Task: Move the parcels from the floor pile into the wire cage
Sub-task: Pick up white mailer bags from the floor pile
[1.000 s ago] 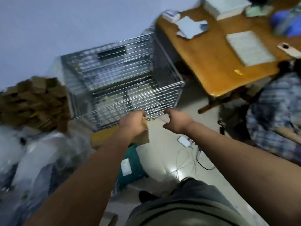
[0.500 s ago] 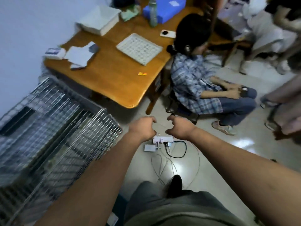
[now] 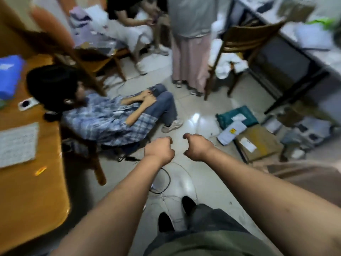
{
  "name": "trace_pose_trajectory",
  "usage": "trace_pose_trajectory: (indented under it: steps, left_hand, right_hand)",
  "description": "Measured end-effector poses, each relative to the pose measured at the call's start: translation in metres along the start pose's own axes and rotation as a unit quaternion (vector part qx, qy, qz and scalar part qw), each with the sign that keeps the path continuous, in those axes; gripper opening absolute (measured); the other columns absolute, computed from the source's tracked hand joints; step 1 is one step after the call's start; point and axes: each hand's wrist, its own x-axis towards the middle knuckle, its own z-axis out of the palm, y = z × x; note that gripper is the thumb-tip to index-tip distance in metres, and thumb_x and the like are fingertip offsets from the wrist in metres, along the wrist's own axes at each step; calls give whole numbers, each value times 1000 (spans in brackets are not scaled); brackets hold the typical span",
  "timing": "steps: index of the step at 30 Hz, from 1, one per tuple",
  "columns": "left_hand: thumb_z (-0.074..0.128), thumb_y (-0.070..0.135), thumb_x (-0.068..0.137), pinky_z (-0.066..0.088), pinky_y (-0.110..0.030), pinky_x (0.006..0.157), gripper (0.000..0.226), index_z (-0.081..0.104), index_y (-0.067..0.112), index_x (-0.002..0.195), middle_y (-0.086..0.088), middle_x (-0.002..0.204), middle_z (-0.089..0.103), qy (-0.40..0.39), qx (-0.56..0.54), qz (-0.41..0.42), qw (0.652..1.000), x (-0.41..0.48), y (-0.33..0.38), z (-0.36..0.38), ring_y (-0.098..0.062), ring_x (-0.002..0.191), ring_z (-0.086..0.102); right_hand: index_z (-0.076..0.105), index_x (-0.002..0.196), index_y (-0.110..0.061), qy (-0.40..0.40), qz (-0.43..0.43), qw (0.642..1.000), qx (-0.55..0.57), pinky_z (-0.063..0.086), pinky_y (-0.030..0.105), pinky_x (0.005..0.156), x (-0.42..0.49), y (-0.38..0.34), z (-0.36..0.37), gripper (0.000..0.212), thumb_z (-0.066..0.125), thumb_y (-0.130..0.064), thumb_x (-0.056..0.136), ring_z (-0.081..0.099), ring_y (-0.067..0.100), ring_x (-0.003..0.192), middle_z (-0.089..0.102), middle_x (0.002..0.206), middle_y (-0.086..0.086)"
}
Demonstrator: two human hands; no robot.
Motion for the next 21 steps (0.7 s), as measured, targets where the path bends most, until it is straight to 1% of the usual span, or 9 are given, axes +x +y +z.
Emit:
trace_pose_trajectory:
  steps: [5, 9, 11, 14, 17, 18, 21]
  left_hand:
    - [60, 35, 92, 51, -37, 96, 44, 56, 32, 135, 2, 131, 64, -28, 68, 116, 991, 37, 83, 6, -26, 120, 61]
    - [59, 35, 90, 52, -39, 97, 42, 58, 31, 132, 1, 129, 65, -67, 104, 180, 976, 60, 139, 31, -25, 118, 62]
    - [58, 35, 90, 52, -39, 98, 44, 56, 31, 134, 1, 130, 63, -88, 117, 198, 969, 71, 163, 49, -25, 119, 60]
    - [56, 33, 92, 50, -38, 98, 50, 49, 31, 142, 0, 134, 59, -126, 158, 214, 956, 85, 194, 78, -25, 122, 58]
    - [56, 29, 93, 47, -39, 96, 57, 42, 29, 149, -2, 138, 55, -152, 190, 215, 946, 101, 223, 97, -27, 124, 57]
    - [56, 28, 93, 46, -39, 95, 59, 40, 28, 150, -3, 138, 54, -153, 194, 217, 945, 110, 236, 99, -27, 124, 57]
    - [57, 26, 92, 45, -40, 95, 62, 37, 25, 151, -6, 137, 53, -138, 185, 214, 949, 139, 274, 98, -30, 124, 56]
  right_hand:
    - [45, 144, -24, 54, 127, 986, 90, 52, 42, 97, -21, 82, -7, 58, 62, -24, 88, 56, 30, 125, 56, 137, 9]
    - [48, 142, -21, 65, 194, 969, 137, 52, 43, 99, -36, 148, 1, 58, 66, -30, 87, 55, 30, 126, 55, 139, 10]
    - [46, 145, -22, 62, 223, 960, 157, 51, 41, 99, -38, 181, 5, 61, 66, -31, 88, 54, 30, 127, 54, 140, 10]
    - [44, 146, -22, 47, 264, 947, 179, 51, 38, 93, -35, 227, 12, 60, 62, -31, 90, 54, 31, 125, 53, 138, 12]
    - [43, 146, -22, 29, 285, 938, 194, 48, 36, 86, -27, 265, 10, 59, 61, -31, 90, 54, 31, 125, 51, 139, 12]
    - [42, 147, -22, 29, 289, 936, 200, 48, 36, 87, -22, 279, 5, 60, 61, -30, 90, 54, 32, 126, 50, 139, 12]
    - [38, 150, -20, 32, 288, 932, 218, 50, 40, 97, -3, 311, -15, 66, 61, -27, 88, 52, 34, 129, 48, 142, 15]
